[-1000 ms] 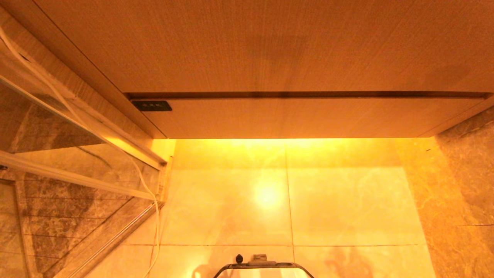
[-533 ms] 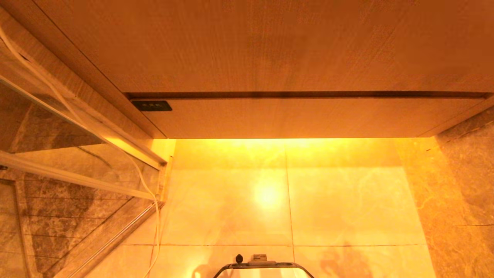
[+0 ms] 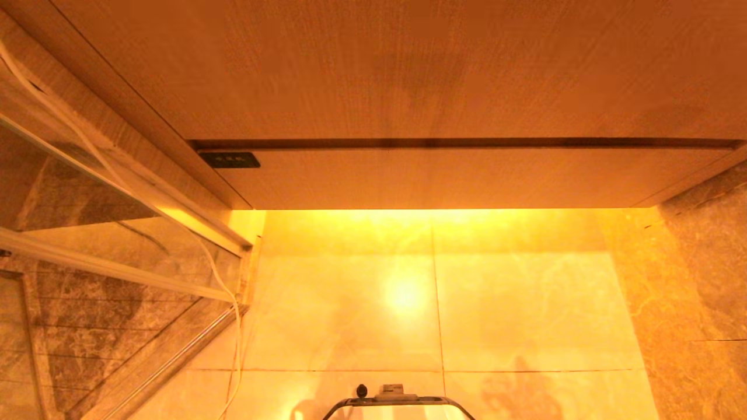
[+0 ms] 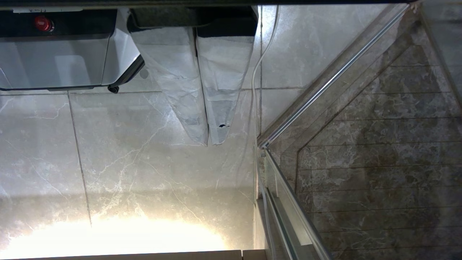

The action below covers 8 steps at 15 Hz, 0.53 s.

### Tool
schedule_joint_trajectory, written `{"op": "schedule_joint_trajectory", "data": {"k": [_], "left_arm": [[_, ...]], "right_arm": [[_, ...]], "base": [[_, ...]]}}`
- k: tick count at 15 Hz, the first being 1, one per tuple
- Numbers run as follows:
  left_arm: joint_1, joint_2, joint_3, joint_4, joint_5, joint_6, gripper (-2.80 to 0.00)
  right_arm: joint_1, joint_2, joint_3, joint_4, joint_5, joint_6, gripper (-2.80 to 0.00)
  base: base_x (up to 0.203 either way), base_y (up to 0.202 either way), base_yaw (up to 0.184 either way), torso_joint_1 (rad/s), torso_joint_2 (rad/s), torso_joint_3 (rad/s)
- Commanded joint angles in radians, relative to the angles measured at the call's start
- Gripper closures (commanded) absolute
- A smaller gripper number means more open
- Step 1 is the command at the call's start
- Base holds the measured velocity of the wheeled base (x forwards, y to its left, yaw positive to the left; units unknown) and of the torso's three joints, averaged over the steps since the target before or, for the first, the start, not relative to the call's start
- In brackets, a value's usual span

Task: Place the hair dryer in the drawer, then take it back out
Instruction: Pull open the drawer

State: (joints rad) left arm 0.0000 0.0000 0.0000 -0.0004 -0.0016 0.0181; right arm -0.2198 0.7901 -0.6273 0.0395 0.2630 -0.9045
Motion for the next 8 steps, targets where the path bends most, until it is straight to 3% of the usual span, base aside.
{"op": "schedule_joint_trajectory", "data": {"k": [1, 4, 5, 8], "left_arm": [[0.0, 0.001, 0.002, -0.001, 0.0, 0.0, 0.0], [0.0, 0.0, 0.002, 0.0, 0.0, 0.0, 0.0], [0.0, 0.0, 0.002, 0.0, 0.0, 0.0, 0.0], [0.0, 0.0, 0.002, 0.0, 0.0, 0.0, 0.0]], "right_arm": [[0.002, 0.041, 0.025, -0.019, 0.003, -0.005, 0.0], [0.018, 0.102, 0.055, -0.102, 0.001, -0.011, 0.0], [0.022, 0.11, 0.054, -0.102, -0.001, -0.014, -2.8], [0.057, 0.132, 0.047, -0.025, -0.003, -0.024, -2.8]], "base": [[0.0, 0.0, 0.0, 0.0, 0.0, 0.0], [0.0, 0.0, 0.0, 0.0, 0.0, 0.0], [0.0, 0.0, 0.0, 0.0, 0.0, 0.0], [0.0, 0.0, 0.0, 0.0, 0.0, 0.0]]}}
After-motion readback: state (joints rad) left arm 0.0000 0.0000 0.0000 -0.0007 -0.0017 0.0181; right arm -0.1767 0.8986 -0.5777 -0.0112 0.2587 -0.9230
